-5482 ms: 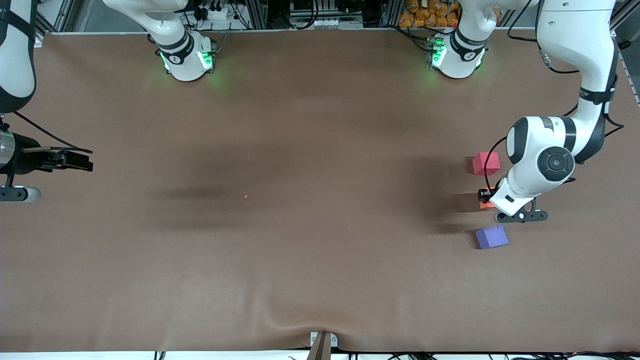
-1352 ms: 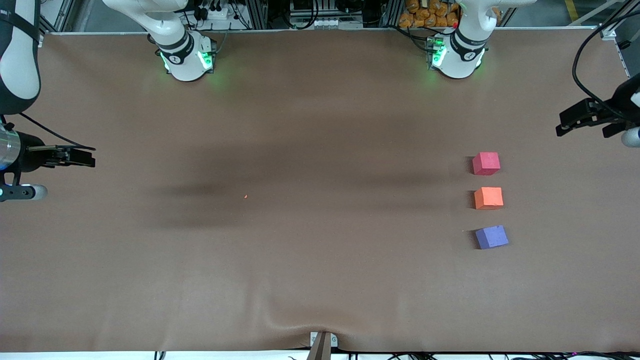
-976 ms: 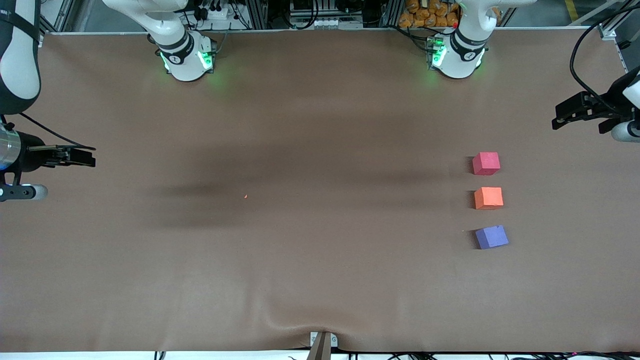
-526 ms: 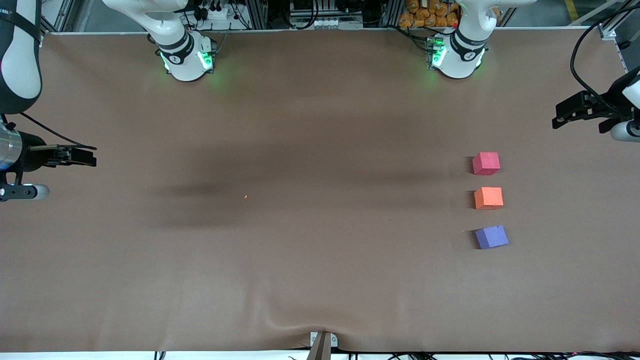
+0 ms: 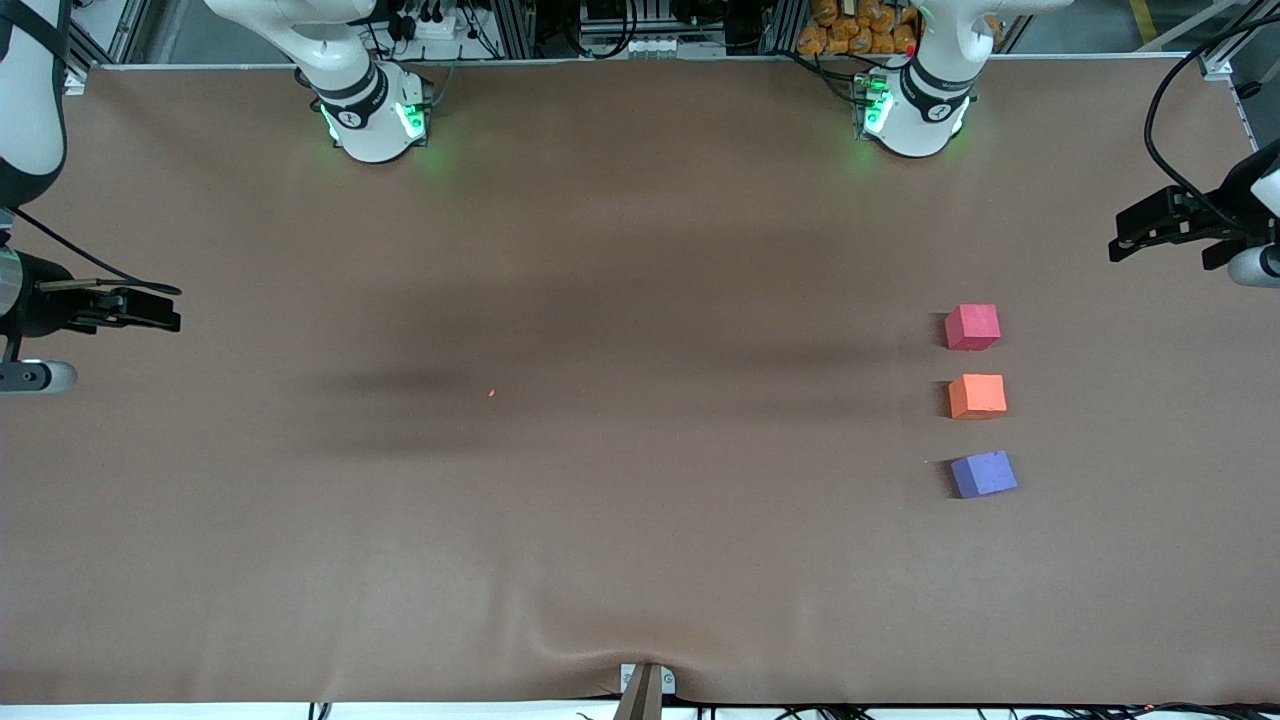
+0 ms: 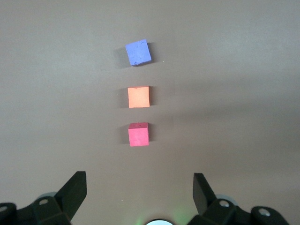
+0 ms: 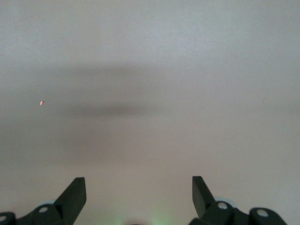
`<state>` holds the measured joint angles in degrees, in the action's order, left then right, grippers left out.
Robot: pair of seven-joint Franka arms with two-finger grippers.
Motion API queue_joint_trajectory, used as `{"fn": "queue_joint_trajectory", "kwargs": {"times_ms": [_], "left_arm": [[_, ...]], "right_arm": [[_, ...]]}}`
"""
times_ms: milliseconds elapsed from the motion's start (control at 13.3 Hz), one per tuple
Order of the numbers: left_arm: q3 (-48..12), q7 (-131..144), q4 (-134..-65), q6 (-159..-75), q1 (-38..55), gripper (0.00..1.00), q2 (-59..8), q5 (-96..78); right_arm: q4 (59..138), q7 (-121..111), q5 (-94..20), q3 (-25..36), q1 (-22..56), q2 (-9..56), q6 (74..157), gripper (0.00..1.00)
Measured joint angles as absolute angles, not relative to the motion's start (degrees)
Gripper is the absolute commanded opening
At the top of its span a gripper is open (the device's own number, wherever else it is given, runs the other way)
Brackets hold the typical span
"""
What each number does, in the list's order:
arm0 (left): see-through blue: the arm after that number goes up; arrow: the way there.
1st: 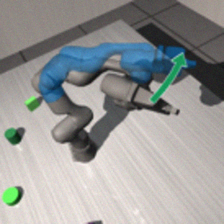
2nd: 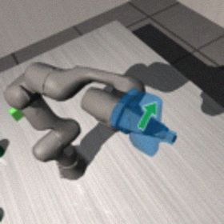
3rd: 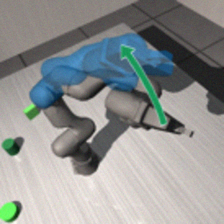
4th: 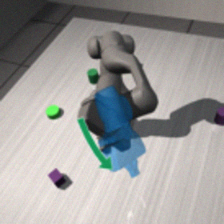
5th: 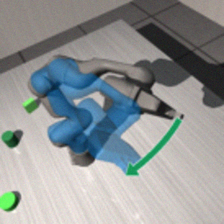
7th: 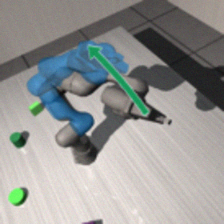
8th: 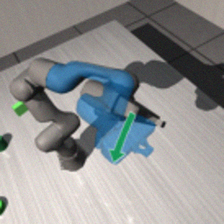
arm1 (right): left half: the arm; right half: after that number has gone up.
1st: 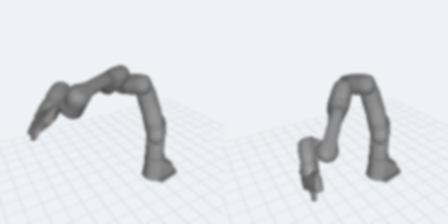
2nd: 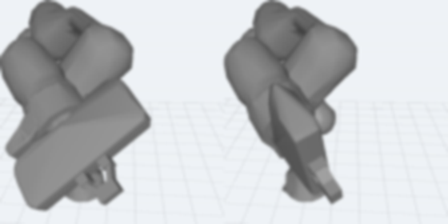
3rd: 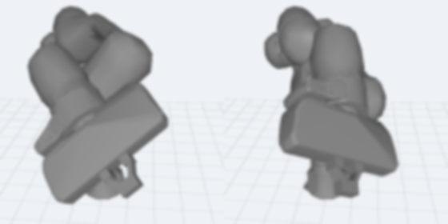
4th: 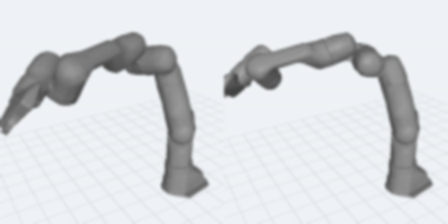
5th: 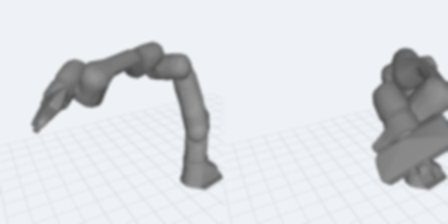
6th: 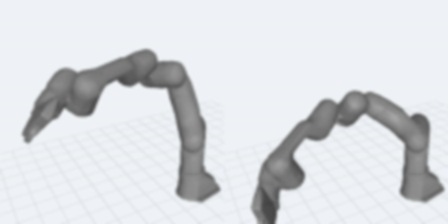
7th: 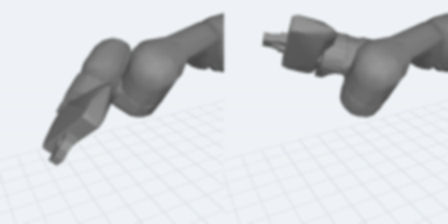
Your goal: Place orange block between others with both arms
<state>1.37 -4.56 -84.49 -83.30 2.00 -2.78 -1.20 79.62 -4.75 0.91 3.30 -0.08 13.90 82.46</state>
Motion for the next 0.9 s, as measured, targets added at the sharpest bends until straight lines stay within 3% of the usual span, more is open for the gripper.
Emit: {"fn": "queue_joint_trajectory", "kwargs": {"times_ms": [901], "left_arm": [[1.1,-4.6,-84.6,-84.2,1.9,1.00,-4.2,1.4]], "right_arm": [[78.1,-4.8,0.9,3.3,0.0,13.9,80.4,1.00]]}}
